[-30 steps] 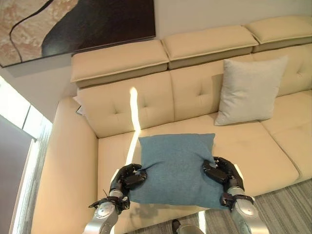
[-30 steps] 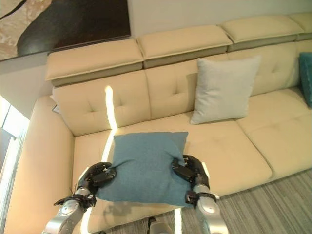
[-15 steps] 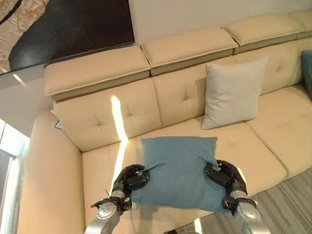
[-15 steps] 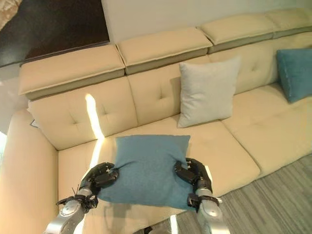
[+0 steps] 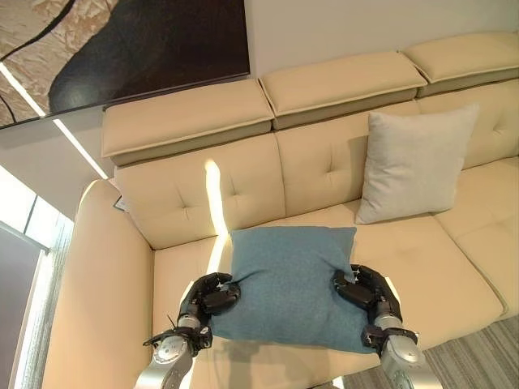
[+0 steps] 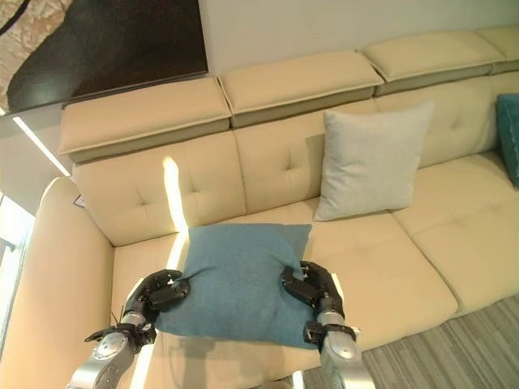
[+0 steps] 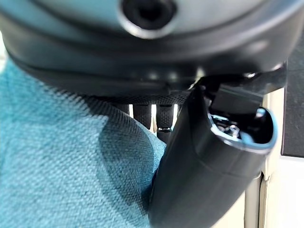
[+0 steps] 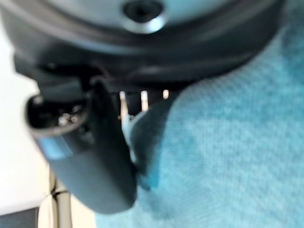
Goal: Pick up all the scattered cushions and arrange them neatly on the sofa.
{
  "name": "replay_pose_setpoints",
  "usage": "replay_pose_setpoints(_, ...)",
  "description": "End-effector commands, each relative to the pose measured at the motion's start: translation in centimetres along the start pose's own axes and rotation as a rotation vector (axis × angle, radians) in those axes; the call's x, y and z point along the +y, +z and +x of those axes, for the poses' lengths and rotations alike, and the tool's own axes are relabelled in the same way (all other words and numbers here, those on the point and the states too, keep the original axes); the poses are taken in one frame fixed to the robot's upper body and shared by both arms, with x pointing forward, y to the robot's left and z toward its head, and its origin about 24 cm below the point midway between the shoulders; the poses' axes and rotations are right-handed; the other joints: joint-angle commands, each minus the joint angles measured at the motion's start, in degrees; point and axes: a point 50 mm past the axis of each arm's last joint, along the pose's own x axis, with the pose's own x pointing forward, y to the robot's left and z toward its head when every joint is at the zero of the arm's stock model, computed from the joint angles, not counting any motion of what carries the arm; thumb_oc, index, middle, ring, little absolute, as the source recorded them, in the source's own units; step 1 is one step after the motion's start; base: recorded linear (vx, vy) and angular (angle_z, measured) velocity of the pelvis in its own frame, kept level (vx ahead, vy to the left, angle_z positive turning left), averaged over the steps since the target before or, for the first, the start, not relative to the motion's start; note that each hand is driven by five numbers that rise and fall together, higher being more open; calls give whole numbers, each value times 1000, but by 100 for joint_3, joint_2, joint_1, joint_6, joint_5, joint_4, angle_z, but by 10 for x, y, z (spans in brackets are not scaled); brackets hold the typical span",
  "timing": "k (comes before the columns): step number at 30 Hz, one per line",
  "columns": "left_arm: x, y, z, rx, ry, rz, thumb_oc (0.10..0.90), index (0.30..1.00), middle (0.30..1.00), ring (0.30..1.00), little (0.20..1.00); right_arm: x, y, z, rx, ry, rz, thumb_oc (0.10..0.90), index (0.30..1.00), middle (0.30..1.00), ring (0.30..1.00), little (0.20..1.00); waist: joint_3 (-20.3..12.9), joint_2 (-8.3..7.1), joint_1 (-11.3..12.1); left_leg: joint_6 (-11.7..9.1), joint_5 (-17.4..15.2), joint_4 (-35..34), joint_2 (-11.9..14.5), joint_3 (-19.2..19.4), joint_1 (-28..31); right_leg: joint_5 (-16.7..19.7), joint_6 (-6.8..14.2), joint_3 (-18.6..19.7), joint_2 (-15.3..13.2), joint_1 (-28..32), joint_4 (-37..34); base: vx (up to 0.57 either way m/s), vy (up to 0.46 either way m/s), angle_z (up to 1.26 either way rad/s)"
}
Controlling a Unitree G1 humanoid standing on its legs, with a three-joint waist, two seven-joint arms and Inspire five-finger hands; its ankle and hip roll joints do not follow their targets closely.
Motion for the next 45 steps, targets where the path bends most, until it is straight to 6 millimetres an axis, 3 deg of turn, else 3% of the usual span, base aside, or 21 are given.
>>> replay_pose_setpoints(1,-23,74,7,-382,-100,23,400,300,300,300,300,30,66,4,-356,138,52,400,300,300,300,300,-809,-344,-58,-188,-442,29,-61,159,-96,19,482,53,-132,-117,-196,19,-115,13)
replay_pose_setpoints(7,-21,79,5,-413,-63,48,400,300,300,300,300,23,65,4,-360,86,28,400,300,300,300,300,-790,-324,-36,-302,-325,4,24,46,-263,5,453,-163,-46,-89,-388,-14,-63,11)
replay_pose_setpoints(13,-34,107,12,-529,-56,53,400,300,300,300,300,23,104,19,-518,16,-104,400,300,300,300,300,-586,-315,62,-440,-149,4,118,-127,-783,4,490,-396,16,-516,-388,-114,-37,33)
replay_pose_setpoints(15,-44,131,14,-626,-59,55,400,300,300,300,300,29,133,25,-634,-16,-157,400,300,300,300,300,-494,-302,108,-498,-63,4,152,-213,-1113,35,495,-436,37,-843,-388,-143,-8,16)
replay_pose_setpoints(19,-60,171,11,-798,-79,65,400,300,300,300,300,36,173,25,-804,-64,-224,400,300,300,300,300,-443,-282,148,-550,26,4,173,-320,-1449,96,482,-461,61,-1169,-388,-60,-1,22)
replay_pose_setpoints(20,-60,171,11,-800,-79,65,400,300,300,300,300,36,173,25,-806,-65,-224,400,300,300,300,300,-444,-279,145,-550,29,4,173,-323,-1463,99,482,-463,62,-1183,-388,-72,4,16)
replay_pose_setpoints(21,-70,192,7,-893,-89,86,400,300,300,300,300,40,194,24,-894,-90,-244,400,300,300,300,300,-437,-279,154,-571,64,4,158,-351,-1621,134,479,-463,65,-1326,-388,-49,3,14)
replay_pose_setpoints(22,-70,193,8,-896,-88,87,400,300,300,300,300,40,195,24,-896,-91,-244,400,300,300,300,300,-446,-274,151,-571,68,4,158,-356,-1647,137,478,-467,65,-1350,-388,-64,5,10)
replay_pose_setpoints(23,-75,206,5,-954,-84,102,400,300,300,300,300,44,208,22,-957,-105,-257,400,300,300,300,300,-466,-275,151,-587,89,4,158,-362,-1730,159,477,-467,66,-1433,-388,-21,9,6)
replay_pose_setpoints(25,-88,244,-10,-1165,-50,143,400,300,300,300,300,54,235,13,-1107,-151,-275,400,300,300,300,300,-552,-274,151,-616,123,4,147,-365,-1940,215,484,-464,67,-1652,-388,-21,11,2)
replay_pose_setpoints(29,-103,276,-29,-1385,42,190,400,300,300,300,300,63,265,-5,-1323,-258,-299,400,300,300,300,300,-662,-280,133,-638,165,4,138,-350,-2212,296,484,-403,56,-1949,-388,-29,14,-2)
replay_pose_setpoints(33,-109,288,-40,-1510,129,199,400,300,300,300,300,69,279,-17,-1447,-328,-316,400,300,300,300,300,-739,-271,133,-634,188,4,138,-341,-2408,361,485,-380,32,-2184,-388,0,0,0)
replay_pose_setpoints(37,-114,292,-39,-1528,161,180,400,300,300,300,300,68,289,-13,-1466,-379,-348,400,300,300,300,300,-723,-296,165,-631,226,4,124,-344,-2597,415,488,-367,14,-2379,-388,-31,2,0)
replay_pose_setpoints(43,-111,281,-14,-1392,189,187,400,300,300,300,300,60,296,18,-1339,-450,-433,400,300,300,300,300,-640,-339,249,-637,291,4,106,-346,-2801,503,488,-392,-1,-2619,-388,-51,-15,3)
replay_pose_setpoints(45,-110,275,7,-1275,201,193,400,300,300,300,300,53,300,41,-1196,-473,-367,400,300,300,300,300,-562,-381,285,-651,352,4,91,-374,-2960,555,490,-418,6,-2789,-388,-64,-27,43)
